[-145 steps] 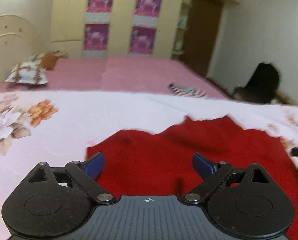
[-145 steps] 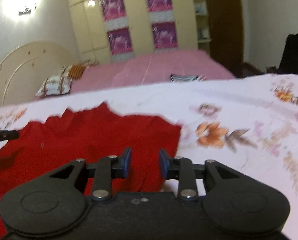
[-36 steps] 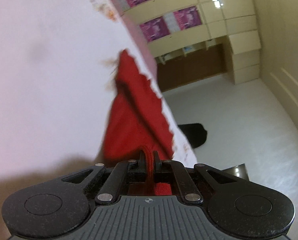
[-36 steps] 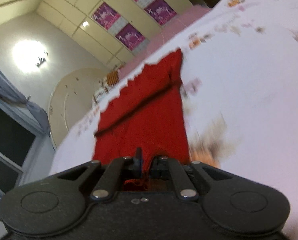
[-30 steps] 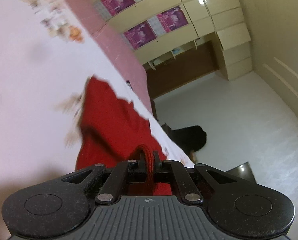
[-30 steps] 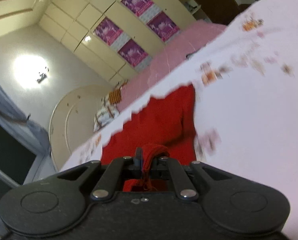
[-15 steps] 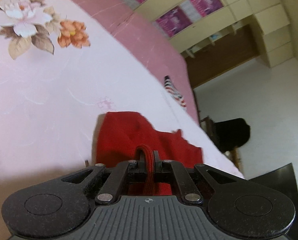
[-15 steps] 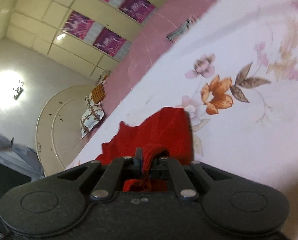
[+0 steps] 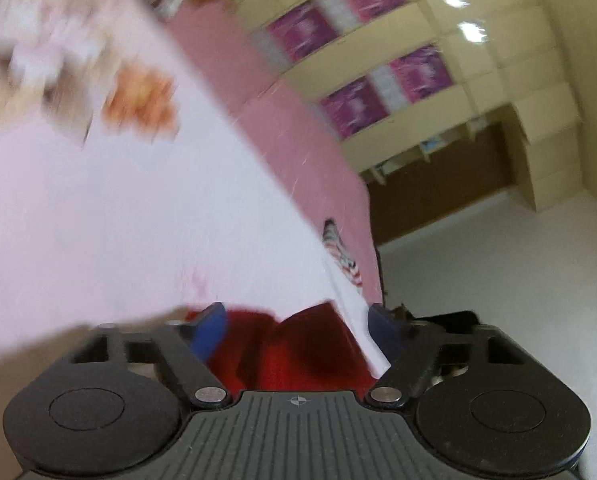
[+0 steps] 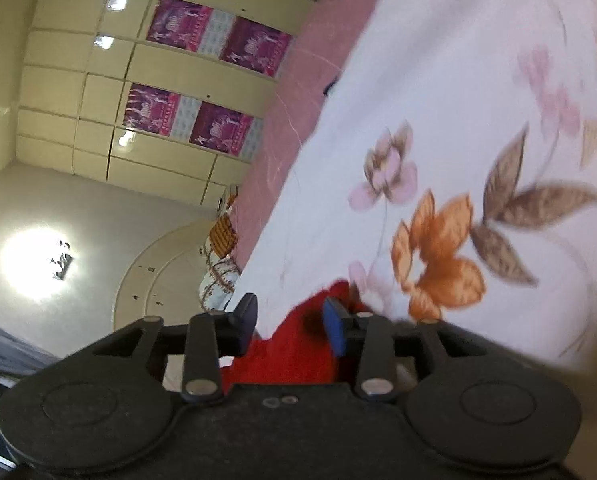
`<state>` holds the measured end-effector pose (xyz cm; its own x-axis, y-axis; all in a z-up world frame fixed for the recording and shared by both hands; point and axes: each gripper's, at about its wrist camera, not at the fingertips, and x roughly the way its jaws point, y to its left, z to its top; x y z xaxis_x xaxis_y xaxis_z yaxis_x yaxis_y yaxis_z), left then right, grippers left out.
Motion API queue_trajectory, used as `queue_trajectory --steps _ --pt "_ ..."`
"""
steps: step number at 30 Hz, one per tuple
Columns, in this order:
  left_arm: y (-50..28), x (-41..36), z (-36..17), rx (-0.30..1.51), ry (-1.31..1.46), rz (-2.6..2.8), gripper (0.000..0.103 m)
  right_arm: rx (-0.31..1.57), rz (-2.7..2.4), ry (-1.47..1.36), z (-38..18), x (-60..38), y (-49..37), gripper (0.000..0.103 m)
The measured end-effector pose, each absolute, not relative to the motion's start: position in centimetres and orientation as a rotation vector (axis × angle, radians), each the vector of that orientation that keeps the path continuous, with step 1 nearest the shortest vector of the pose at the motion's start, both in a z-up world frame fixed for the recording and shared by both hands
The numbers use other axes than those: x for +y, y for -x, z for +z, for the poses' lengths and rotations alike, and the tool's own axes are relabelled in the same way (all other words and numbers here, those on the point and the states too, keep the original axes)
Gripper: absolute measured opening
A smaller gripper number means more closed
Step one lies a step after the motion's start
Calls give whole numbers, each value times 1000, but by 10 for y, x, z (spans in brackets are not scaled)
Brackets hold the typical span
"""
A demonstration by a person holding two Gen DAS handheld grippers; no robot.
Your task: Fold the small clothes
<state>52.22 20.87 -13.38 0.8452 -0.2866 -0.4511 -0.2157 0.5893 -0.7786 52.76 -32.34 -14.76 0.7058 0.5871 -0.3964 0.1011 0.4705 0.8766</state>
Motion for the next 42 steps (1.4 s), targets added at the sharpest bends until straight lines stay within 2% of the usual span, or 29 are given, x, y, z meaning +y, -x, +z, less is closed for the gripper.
queue_trajectory --steps 1,2,3,5,9,12,13,14,17,18,20,23,31,33,36,37,38,39,40,41,42 --pt "-523 208 -130 593 916 -65 77 749 333 -1020 -141 -325 -525 41" --pt "-525 206 -125 617 867 -93 72 744 335 -967 -135 -324 -523 42" --pt "-528 201 -121 645 801 -104 60 750 336 -905 -130 -320 -522 42" --pt "-532 191 -116 709 685 -137 49 770 343 -791 -122 -311 -520 40" --pt "-540 162 -116 819 453 -127 49 803 334 -577 -109 -286 -512 38" --pt "-539 150 -118 812 399 -145 46 812 305 -447 -104 -268 -508 36" --pt "-538 149 -118 809 382 -143 36 807 299 -414 -102 -263 -506 36" --pt "-539 147 -120 818 360 -135 18 803 291 -382 -101 -258 -505 34" --pt "-533 151 -122 791 388 -121 11 782 271 -346 -97 -251 -500 31" --pt "-530 154 -121 774 404 -119 5 777 267 -347 -96 -249 -503 31" --pt "-529 157 -122 755 412 -130 5 783 275 -343 -97 -249 -502 24" --pt "-529 157 -124 757 409 -139 5 799 282 -286 -103 -248 -514 5" --pt "-506 177 -116 647 475 -99 5 682 315 -195 -78 -237 -506 4" --pt "-519 173 -131 738 424 -76 5 712 288 -181 -85 -238 -514 4" --pt "-521 168 -131 737 412 -77 6 807 242 -193 -109 -240 -527 5" --pt "-518 171 -127 730 435 -78 12 804 247 -214 -107 -243 -525 7" --pt "-512 173 -122 712 440 -76 45 802 245 -238 -103 -245 -522 19" --pt "-499 175 -114 676 427 -65 79 784 257 -265 -95 -248 -514 35" --pt "-482 177 -108 625 417 -64 84 761 272 -281 -87 -251 -504 40" --pt "-465 179 -104 601 416 -90 83 738 298 -293 -79 -256 -489 43" --pt "-449 181 -103 619 428 -124 75 732 323 -298 -74 -260 -473 43"
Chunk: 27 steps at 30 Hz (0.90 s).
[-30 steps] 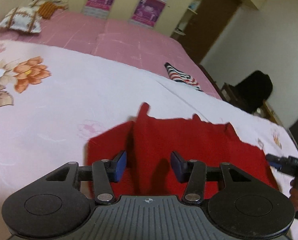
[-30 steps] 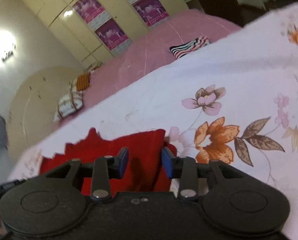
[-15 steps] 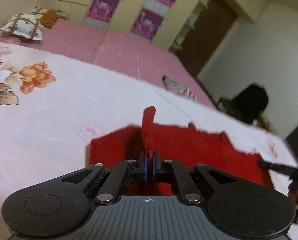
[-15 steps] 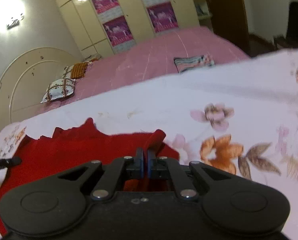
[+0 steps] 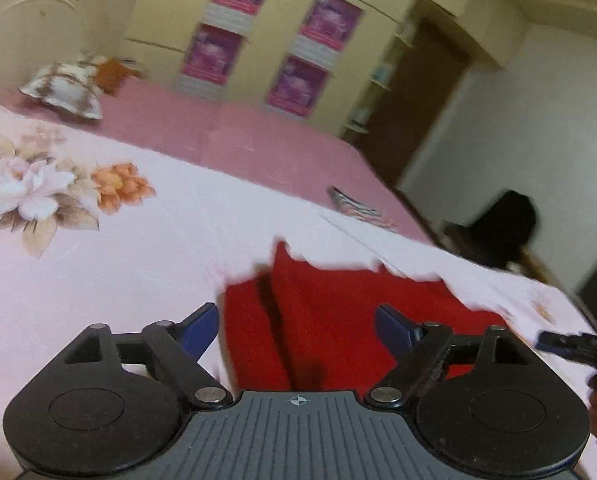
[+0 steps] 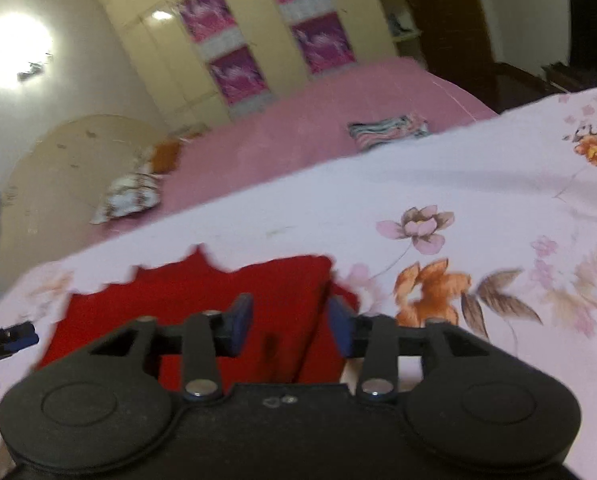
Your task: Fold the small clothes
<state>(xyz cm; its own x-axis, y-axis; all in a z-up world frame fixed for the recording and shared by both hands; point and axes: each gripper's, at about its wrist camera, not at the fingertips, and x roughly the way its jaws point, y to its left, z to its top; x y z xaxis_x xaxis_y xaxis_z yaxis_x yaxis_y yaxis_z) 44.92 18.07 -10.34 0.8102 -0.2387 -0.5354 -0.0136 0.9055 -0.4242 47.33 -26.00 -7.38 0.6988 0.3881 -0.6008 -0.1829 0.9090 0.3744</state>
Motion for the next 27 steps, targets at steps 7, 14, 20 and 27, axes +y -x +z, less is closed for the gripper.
queue_trajectory --steps 7,14,20,27 --pt "-374 169 -126 723 534 -227 47 825 424 -335 -82 -280 -366 41" --pt "-376 161 -143 753 586 -254 47 855 478 -391 -100 -261 -347 35" --pt "-374 151 -139 788 493 -210 8 861 471 -253 -99 -239 -349 6" --pt "-355 172 -120 750 431 -195 7 829 451 -237 -75 -273 -331 5"
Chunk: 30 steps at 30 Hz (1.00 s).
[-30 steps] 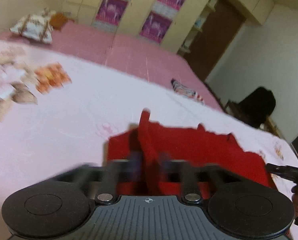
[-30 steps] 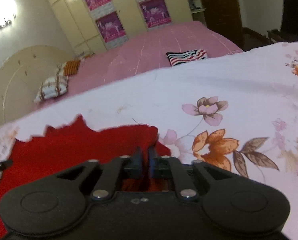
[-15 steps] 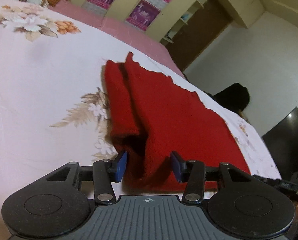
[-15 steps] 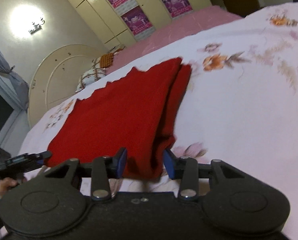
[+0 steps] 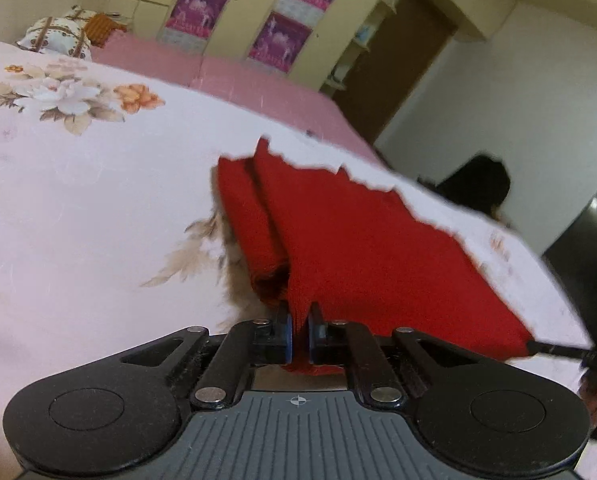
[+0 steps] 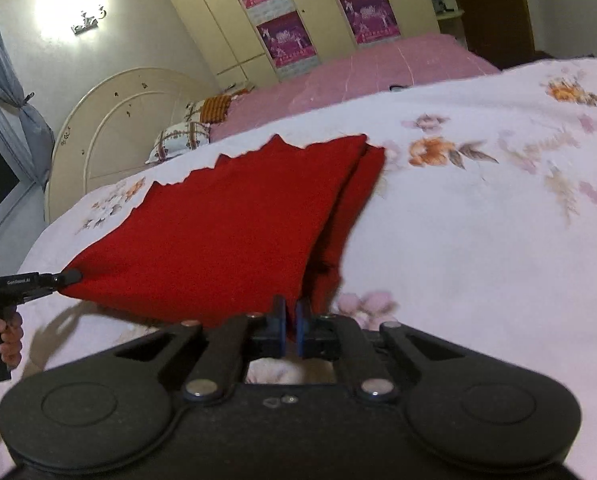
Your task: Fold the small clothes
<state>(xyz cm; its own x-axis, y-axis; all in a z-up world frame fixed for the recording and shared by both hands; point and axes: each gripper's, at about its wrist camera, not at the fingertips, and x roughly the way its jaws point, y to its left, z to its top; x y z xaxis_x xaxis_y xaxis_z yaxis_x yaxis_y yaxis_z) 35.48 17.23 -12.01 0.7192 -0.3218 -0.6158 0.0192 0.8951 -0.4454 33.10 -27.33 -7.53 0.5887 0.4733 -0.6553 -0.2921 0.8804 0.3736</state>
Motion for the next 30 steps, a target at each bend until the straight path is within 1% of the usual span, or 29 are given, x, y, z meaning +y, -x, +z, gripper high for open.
queue_trajectory --steps 2,3,5,7,8,9,11,12,14,16,17,18,20,22,23,25,26,27,28,29,30 --pt "-359 172 -139 796 426 -181 7 879 435 -238 -93 -276 -336 5" --pt "-357 173 -142 781 447 -177 7 906 420 -236 -105 -276 -339 5" --pt "-357 171 -137 778 434 -175 7 899 404 -299 -112 -280 -341 6" --pt "-354 166 -131 789 390 -182 7 904 412 -294 -108 -277 -341 9" --pt "-350 166 -127 785 376 -175 9 908 414 -271 -104 -275 -341 21" --pt "-347 169 -122 776 371 -163 12 896 398 -246 -99 -273 -339 29" --pt "-339 172 -103 728 333 -98 12 830 357 -216 -81 -275 -332 29" --pt "-338 167 -94 698 309 -101 12 794 355 -198 -72 -273 -330 26" --pt "-350 144 -83 659 290 -154 12 736 363 -141 -61 -257 -333 25" --pt "-374 104 -86 669 238 -212 35 707 395 -70 -61 -226 -346 25" --pt "-383 87 -89 660 207 -219 67 700 416 -35 -65 -206 -354 27" --pt "-388 70 -93 628 167 -203 75 699 441 -3 -71 -187 -361 25" --pt "-399 52 -103 635 135 -215 74 683 475 105 -83 -155 -367 25" --pt "-405 52 -116 671 104 -218 74 668 468 214 -94 -137 -370 24" --pt "-403 58 -121 688 76 -202 70 669 458 257 -100 -136 -370 23" --pt "-397 88 -127 668 93 -185 59 676 399 240 -104 -157 -375 22" --pt "-396 101 -125 671 107 -169 45 688 352 196 -104 -177 -379 20" --pt "-396 112 -121 676 120 -157 43 699 315 156 -103 -195 -382 19" --pt "-396 118 -116 671 131 -147 43 719 288 141 -102 -207 -385 23" --pt "-399 117 -108 653 121 -122 48 732 287 129 -100 -216 -387 29" --pt "-404 113 -99 618 97 -102 68 719 287 112 -95 -221 -387 29"
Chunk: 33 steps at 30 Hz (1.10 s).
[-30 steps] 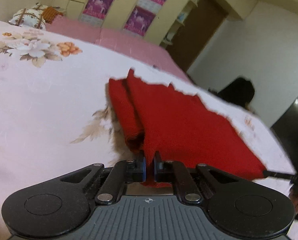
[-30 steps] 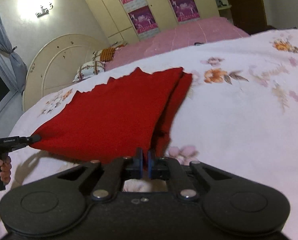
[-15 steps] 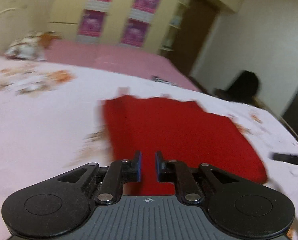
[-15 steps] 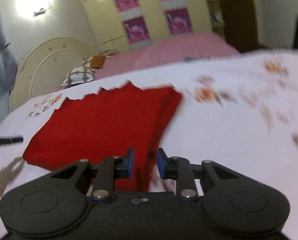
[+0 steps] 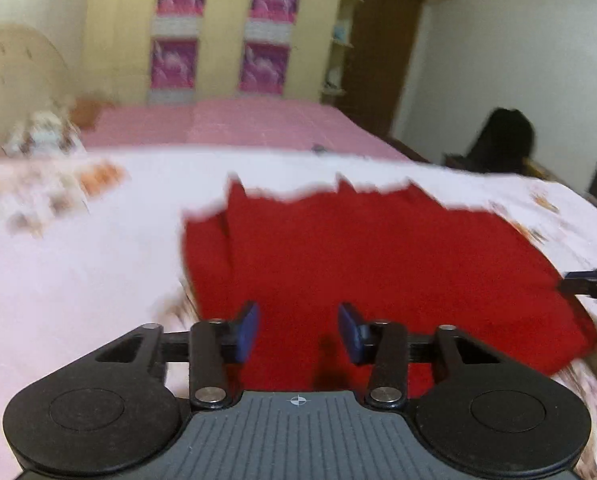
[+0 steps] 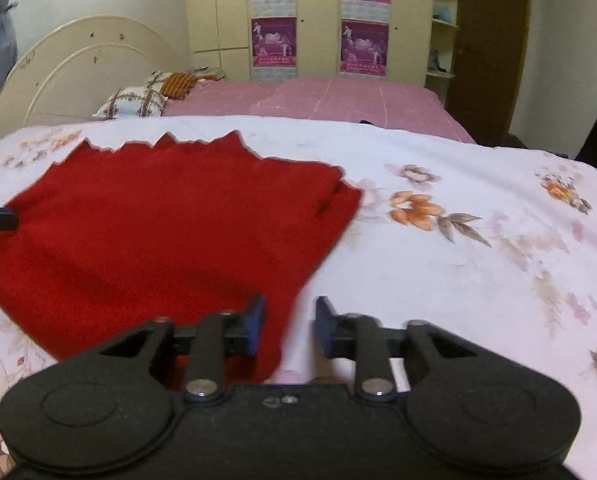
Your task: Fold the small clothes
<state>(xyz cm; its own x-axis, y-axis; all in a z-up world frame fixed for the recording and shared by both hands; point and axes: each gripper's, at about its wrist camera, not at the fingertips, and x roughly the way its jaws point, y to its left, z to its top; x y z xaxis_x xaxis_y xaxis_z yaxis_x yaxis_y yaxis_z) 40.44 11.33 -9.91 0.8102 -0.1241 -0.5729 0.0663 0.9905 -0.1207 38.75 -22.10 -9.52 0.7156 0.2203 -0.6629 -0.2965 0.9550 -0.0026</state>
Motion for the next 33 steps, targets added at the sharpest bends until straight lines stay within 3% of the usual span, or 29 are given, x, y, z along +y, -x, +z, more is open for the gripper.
queue_trajectory --steps 2,7,12,17,23,26,33 --pt "-420 106 -86 555 103 -115 83 660 282 67 -83 -227 -391 29" --pt "-480 70 -91 619 68 -192 82 659 349 18 -75 -182 -447 28" --pt "-499 70 -123 707 -4 -116 82 696 410 191 -96 -145 -475 28" --pt "-489 96 -126 681 21 -105 82 718 335 160 -104 -188 -480 26" --pt "-480 82 -116 655 -11 -88 83 702 322 197 -106 -174 -475 29" --pt "-457 88 -96 605 39 -85 83 656 343 185 -88 -177 -459 36" --pt "-444 63 -113 653 26 -98 83 648 466 239 -89 -148 -424 34"
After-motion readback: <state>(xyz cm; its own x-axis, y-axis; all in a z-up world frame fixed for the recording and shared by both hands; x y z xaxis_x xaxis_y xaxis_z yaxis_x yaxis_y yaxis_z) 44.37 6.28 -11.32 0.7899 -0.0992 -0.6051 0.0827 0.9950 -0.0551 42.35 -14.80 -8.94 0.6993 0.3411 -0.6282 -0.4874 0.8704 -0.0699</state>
